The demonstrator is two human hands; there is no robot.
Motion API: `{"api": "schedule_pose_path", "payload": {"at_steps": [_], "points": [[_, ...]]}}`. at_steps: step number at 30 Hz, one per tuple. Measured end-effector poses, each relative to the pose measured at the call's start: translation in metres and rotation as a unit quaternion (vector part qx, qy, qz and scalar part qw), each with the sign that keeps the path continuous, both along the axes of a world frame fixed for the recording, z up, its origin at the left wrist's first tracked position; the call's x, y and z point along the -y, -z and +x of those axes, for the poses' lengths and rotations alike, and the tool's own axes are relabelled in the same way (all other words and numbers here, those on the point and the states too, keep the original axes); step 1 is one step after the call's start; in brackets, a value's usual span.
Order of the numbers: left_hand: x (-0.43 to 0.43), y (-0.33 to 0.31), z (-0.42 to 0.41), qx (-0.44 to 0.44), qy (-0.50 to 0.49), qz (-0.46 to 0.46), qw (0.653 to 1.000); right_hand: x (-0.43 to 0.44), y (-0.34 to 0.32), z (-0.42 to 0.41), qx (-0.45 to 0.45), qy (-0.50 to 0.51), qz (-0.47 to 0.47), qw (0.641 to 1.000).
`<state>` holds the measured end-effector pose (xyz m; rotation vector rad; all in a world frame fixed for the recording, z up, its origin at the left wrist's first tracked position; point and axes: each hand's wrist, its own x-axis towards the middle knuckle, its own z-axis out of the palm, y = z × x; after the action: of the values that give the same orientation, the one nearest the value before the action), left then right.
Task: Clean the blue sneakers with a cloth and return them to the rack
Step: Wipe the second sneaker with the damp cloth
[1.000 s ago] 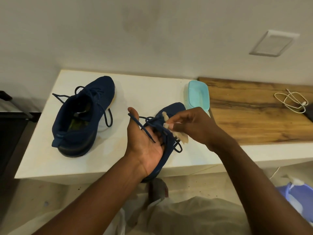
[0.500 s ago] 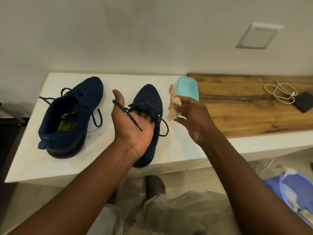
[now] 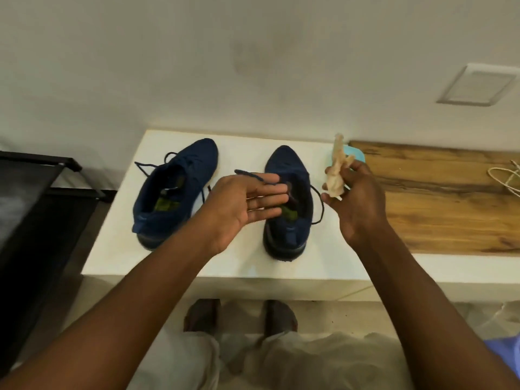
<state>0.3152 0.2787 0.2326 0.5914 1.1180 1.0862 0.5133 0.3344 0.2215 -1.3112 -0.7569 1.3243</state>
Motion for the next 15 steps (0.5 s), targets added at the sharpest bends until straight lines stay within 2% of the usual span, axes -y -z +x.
{"api": "schedule_pose_path", "payload": {"at_steps": [2,4,6,8,10,12,13,15], "points": [[0.010,-0.005,-0.027,-0.141,-0.047,0.038,0.988,0.004,-0.012,-0.020,-0.023,-0.010,0.038,0.999],[0.018,-0.010,-0.057,-0.244,-0.125,0.065,0.959,0.011,-0.023,-0.045,-0.007,-0.031,0.074,0.997],[0.023,-0.013,-0.087,-0.319,-0.173,0.068,0.929,0.023,-0.026,-0.076,0.066,-0.080,0.115,0.988],[0.025,-0.011,-0.108,-0.348,-0.168,0.026,0.922,0.035,-0.020,-0.106,0.145,-0.166,0.168,0.961],[0.025,-0.004,-0.117,-0.329,-0.151,-0.050,0.931,0.042,-0.004,-0.130,0.255,-0.264,0.210,0.906],[0.020,0.001,-0.117,-0.228,-0.185,-0.101,0.951,0.039,0.014,-0.144,0.341,-0.309,0.201,0.865],[0.018,0.000,-0.114,-0.154,-0.212,-0.105,0.959,0.035,0.022,-0.145,0.357,-0.304,0.186,0.863],[0.017,-0.006,-0.109,-0.026,-0.244,-0.101,0.964,0.024,0.035,-0.143,0.359,-0.263,0.146,0.884]]}}
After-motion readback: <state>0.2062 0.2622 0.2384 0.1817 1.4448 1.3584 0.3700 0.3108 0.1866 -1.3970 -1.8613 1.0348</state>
